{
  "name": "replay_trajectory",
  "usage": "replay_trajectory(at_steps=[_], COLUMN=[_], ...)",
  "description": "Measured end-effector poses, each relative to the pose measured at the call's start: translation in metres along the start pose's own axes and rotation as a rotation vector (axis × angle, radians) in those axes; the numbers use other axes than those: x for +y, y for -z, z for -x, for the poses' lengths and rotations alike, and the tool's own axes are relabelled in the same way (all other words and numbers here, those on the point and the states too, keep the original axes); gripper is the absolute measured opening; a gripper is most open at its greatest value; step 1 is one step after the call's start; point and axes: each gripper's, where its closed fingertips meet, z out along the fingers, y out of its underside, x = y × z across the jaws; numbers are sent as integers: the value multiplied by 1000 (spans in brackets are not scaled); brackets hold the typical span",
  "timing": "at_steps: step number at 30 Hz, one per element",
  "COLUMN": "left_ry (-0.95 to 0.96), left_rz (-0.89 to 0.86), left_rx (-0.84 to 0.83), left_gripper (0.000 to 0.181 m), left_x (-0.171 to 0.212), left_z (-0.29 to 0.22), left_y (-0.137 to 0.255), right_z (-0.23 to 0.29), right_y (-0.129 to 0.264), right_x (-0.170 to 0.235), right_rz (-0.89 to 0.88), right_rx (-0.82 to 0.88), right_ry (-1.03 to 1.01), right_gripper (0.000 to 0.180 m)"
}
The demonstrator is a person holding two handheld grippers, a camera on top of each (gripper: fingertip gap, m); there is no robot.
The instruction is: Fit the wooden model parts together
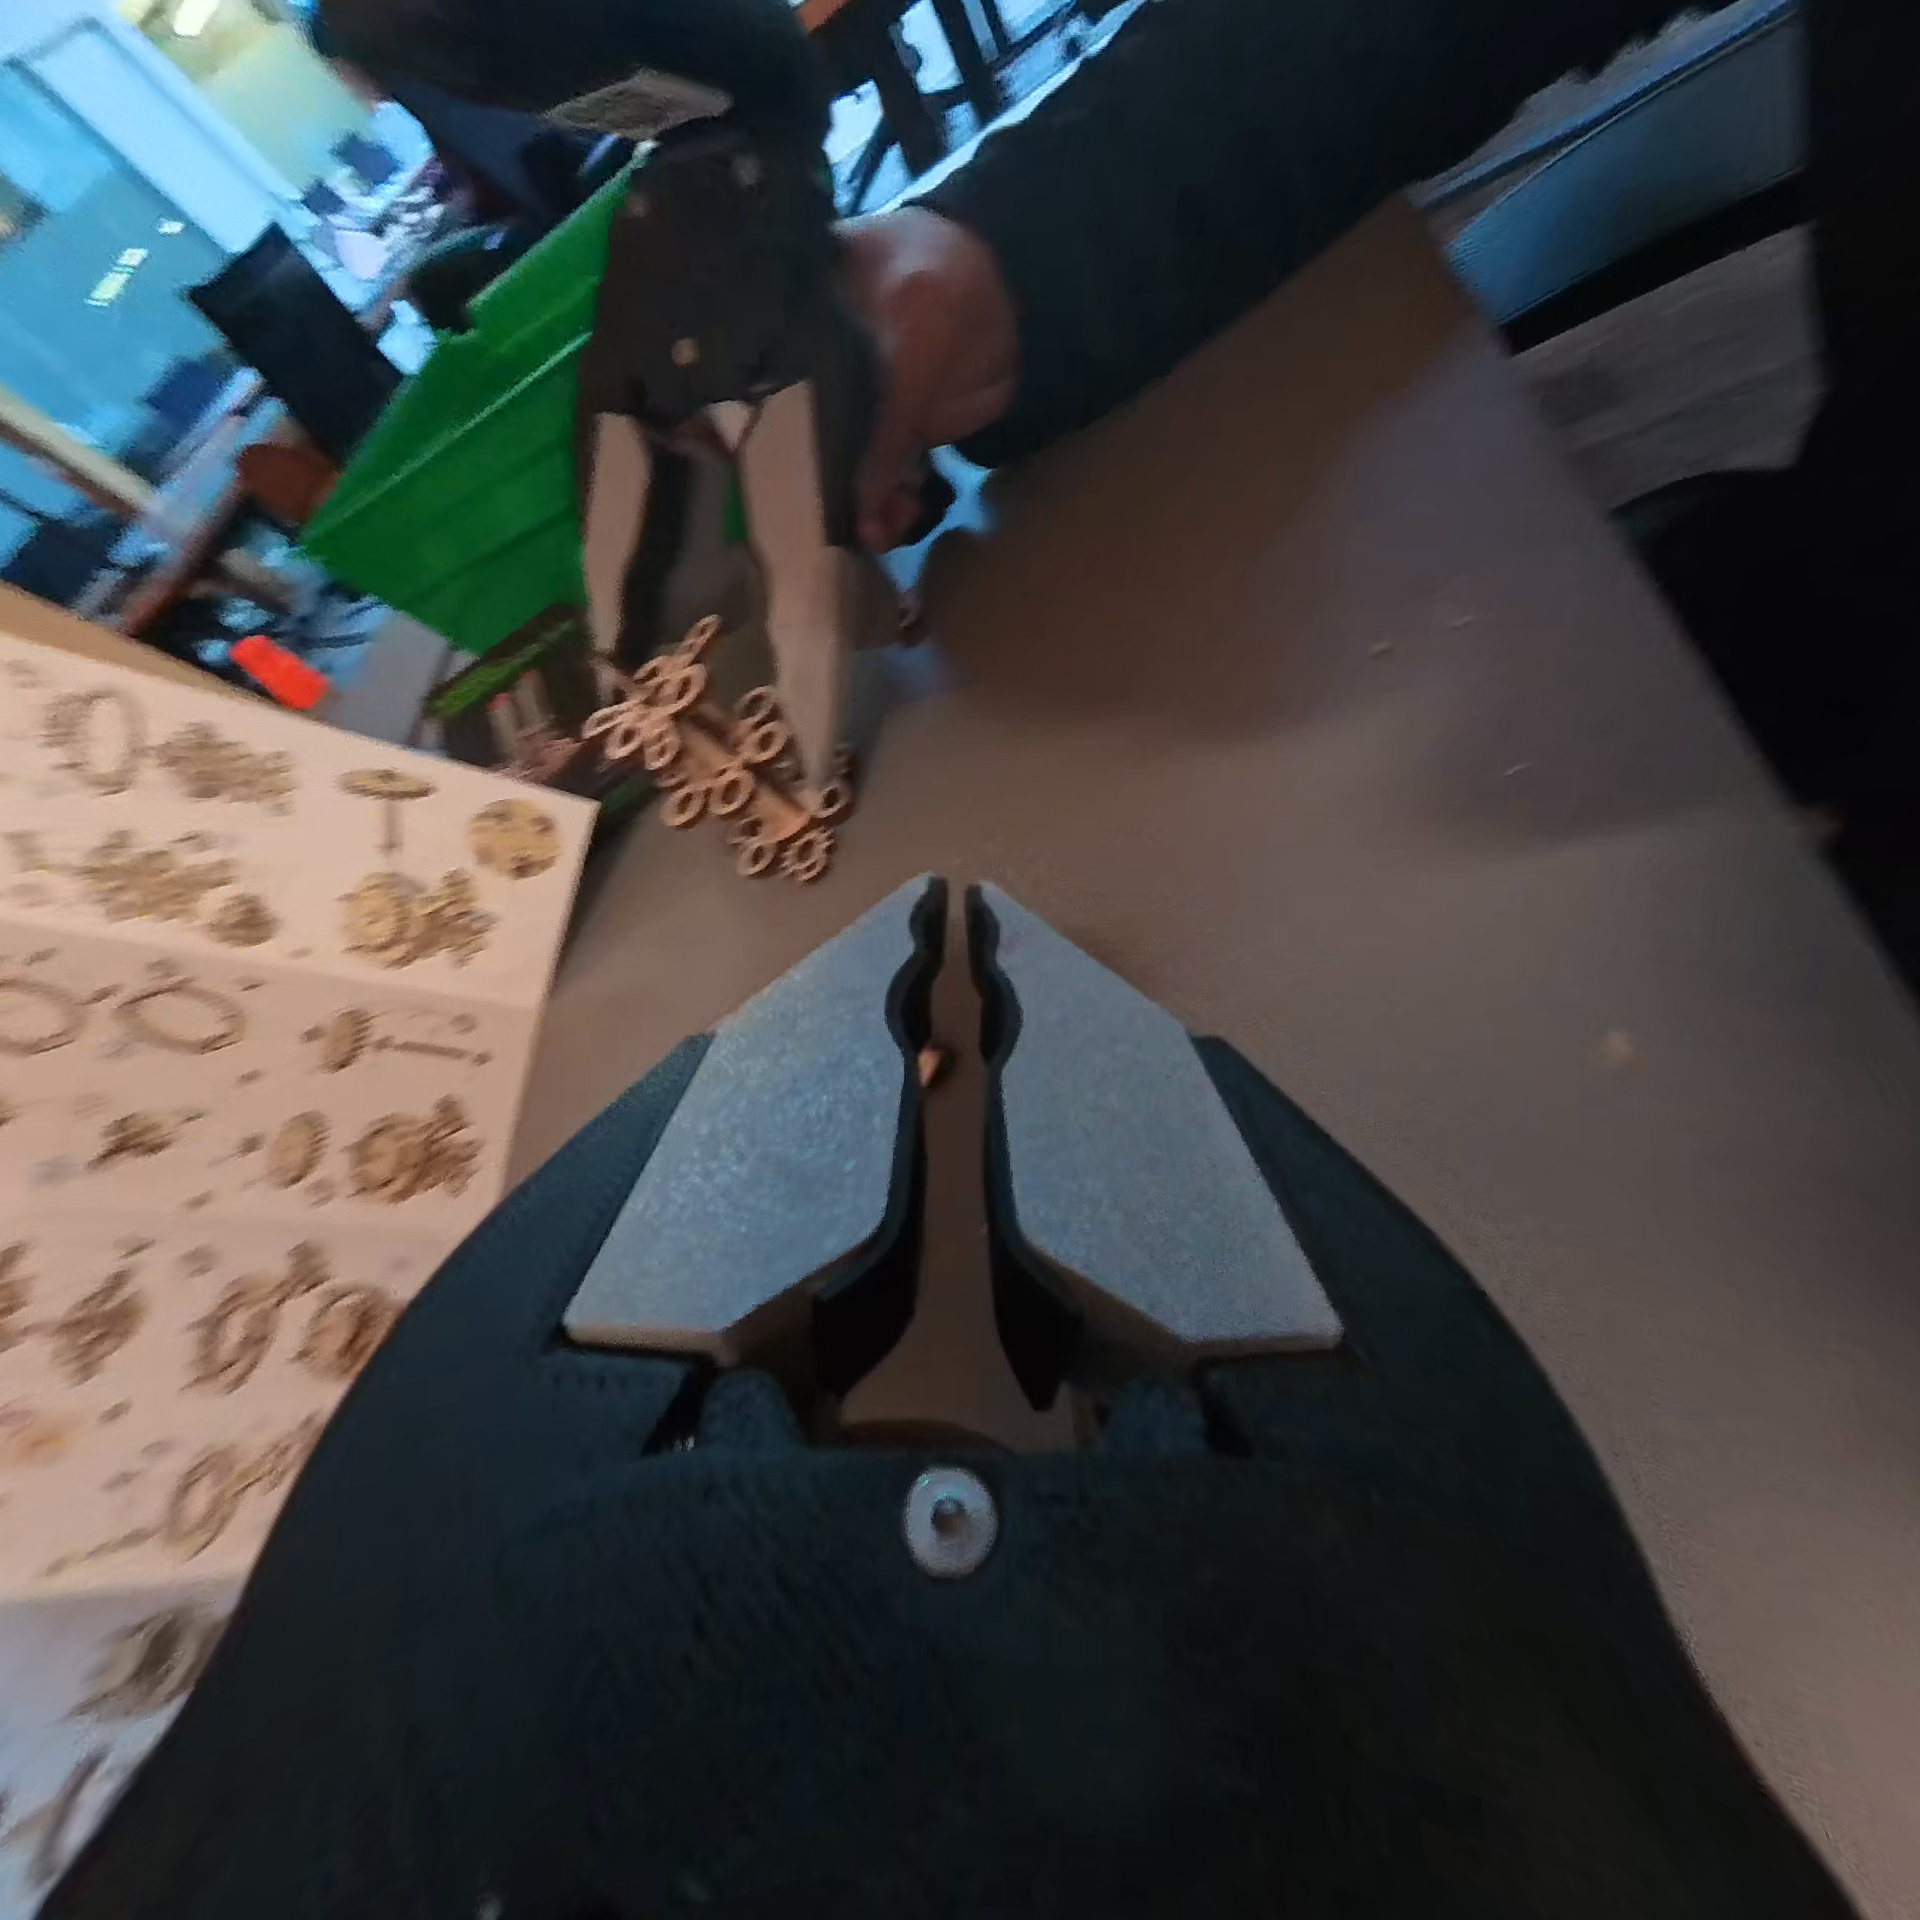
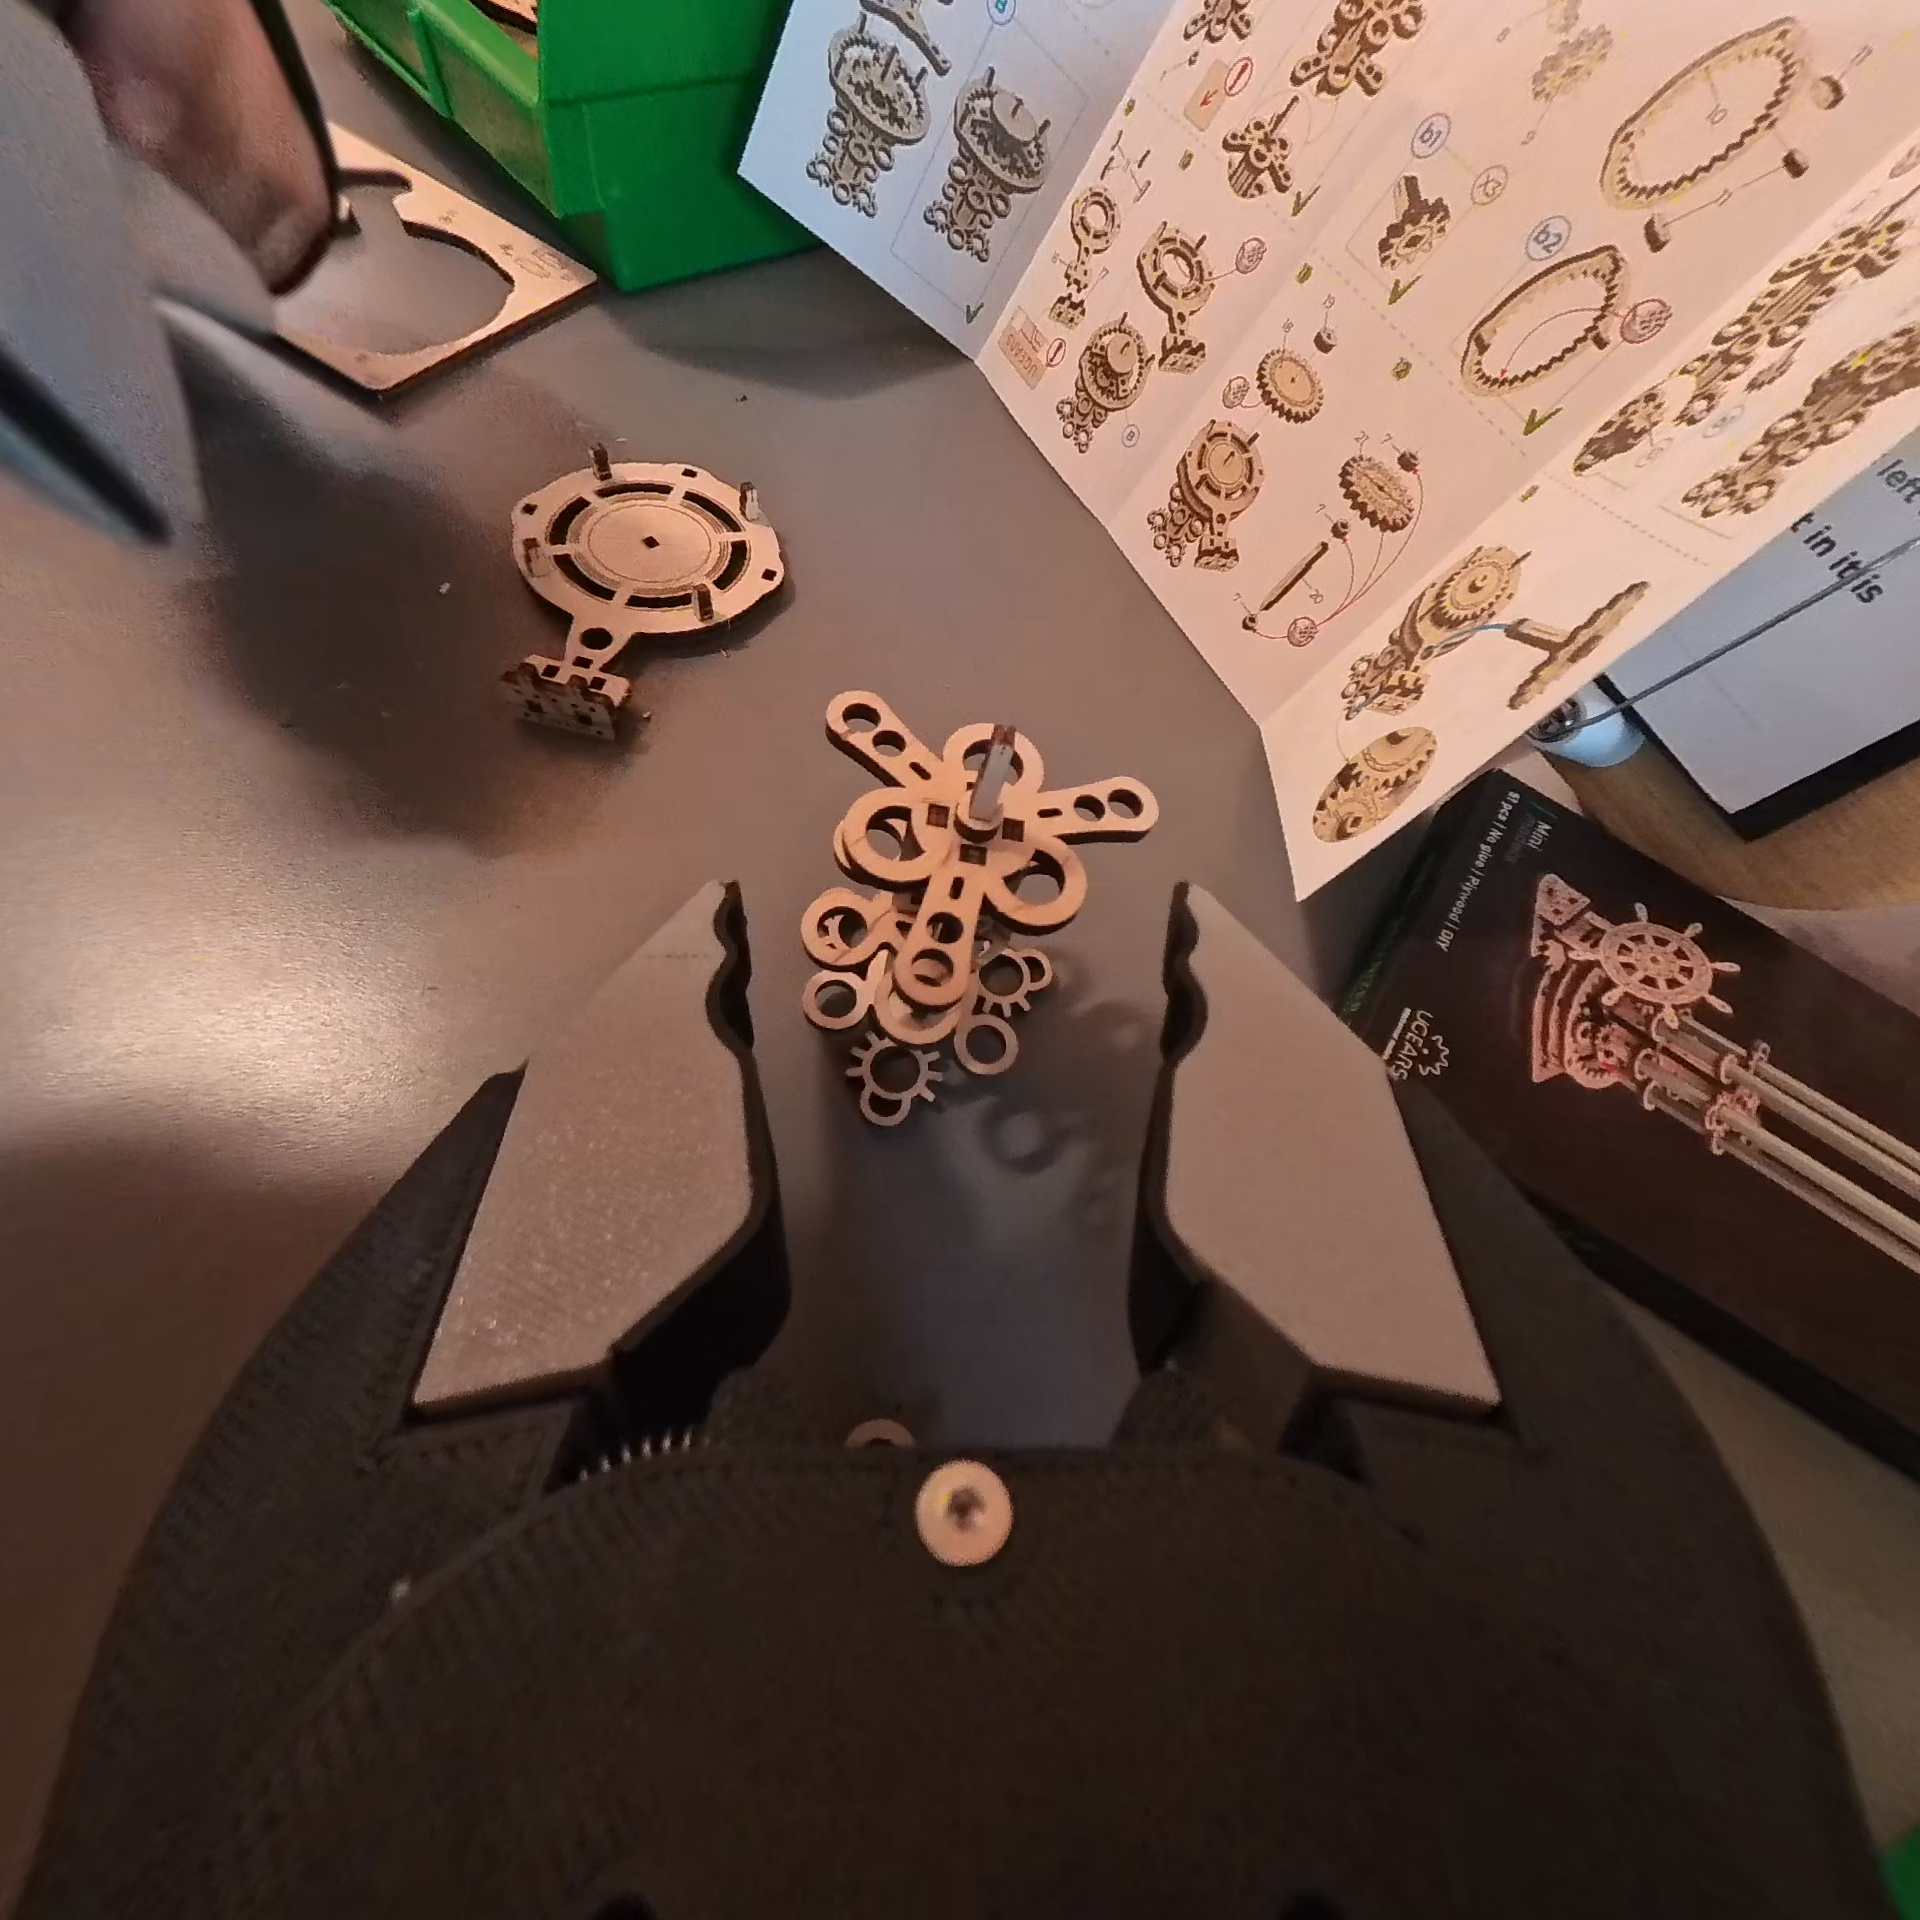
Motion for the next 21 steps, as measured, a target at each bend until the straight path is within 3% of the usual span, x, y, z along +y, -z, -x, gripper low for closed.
replay_trajectory(at_steps=[1, 12, 21], left_ry=[-9, 211, 261], left_rz=[23, 228, 274], left_rx=[-30, -175, -168], left_gripper=[1, 23, 21], left_x=[4, 55, 66], left_z=[6, 48, 47], left_y=[3, 11, 9], right_z=[0, 1, 1], right_y=[0, 0, 0], right_x=[1, 0, 1], right_rz=[2, 4, 9], right_rx=[1, 2, 3], right_ry=[2, 15, 19], right_gripper=[78, 78, 78])
